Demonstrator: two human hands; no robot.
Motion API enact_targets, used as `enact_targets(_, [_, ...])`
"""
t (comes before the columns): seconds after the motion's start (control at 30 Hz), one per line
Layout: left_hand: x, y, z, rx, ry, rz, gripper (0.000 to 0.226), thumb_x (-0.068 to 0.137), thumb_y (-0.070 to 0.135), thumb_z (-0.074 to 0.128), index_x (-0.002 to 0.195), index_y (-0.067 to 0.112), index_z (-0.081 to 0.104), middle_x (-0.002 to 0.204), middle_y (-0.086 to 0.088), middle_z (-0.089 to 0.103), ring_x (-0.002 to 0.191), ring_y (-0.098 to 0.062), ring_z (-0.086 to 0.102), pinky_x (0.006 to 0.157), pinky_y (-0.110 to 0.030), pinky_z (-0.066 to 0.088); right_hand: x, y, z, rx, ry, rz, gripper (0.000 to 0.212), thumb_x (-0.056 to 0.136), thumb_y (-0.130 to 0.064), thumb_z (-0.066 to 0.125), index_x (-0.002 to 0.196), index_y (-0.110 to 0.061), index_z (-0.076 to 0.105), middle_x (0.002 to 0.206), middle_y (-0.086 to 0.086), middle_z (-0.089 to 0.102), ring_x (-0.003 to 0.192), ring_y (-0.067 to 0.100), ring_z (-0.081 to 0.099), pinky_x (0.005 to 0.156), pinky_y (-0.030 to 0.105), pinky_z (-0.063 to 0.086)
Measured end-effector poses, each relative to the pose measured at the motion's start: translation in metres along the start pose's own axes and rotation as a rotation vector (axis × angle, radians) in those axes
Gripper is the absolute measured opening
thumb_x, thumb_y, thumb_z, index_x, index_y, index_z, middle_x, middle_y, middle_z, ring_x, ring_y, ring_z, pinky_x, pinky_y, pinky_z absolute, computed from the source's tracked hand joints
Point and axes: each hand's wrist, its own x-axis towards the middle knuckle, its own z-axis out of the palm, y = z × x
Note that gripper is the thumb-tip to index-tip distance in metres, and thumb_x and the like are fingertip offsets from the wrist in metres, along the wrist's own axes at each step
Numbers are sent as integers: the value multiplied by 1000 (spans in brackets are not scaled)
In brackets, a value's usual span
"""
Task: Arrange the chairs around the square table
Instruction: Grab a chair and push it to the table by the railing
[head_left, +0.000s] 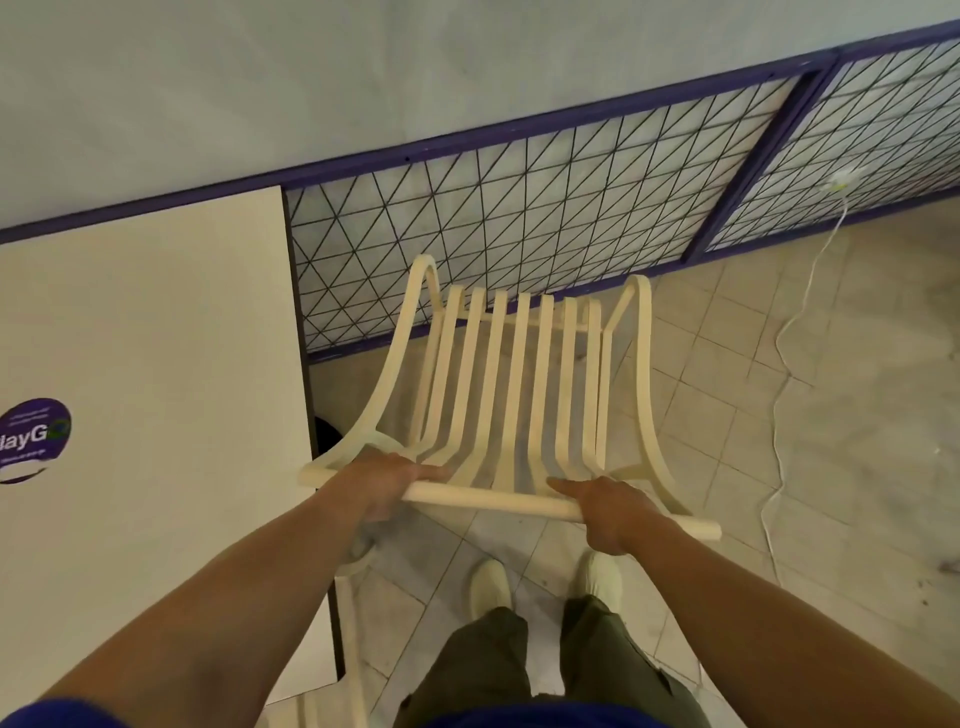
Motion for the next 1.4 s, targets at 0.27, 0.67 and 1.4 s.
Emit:
enact_targets(0.27, [-3,7,6,-73,12,-20,84,96,3,57,144,65,28,126,-2,52,107,-22,56,89,-30,41,-3,10,3,25,16,-53,80,91,-9,64,150,-49,28,128,1,57,103,19,60,93,32,52])
enact_targets(0.67, [-19,84,15,-154,21,-86,79,98,4,53,148,60,26,138,-6,52,117,-27,57,97,-33,43,-17,71,-13,-95,-15,-142,76,93,-11,60,149,-51,28,137,2,52,115,23,56,101,37,46])
enact_targets(1.4, [2,257,84,-519,245,-413,84,96,0,53,148,59,24,136,-1,55,108,-23,62,93,-36,53,10,170,-93,-555,-60,-388,76,91,-7,61,146,-52,35,133,-3,58,114,22,61,99,39,50])
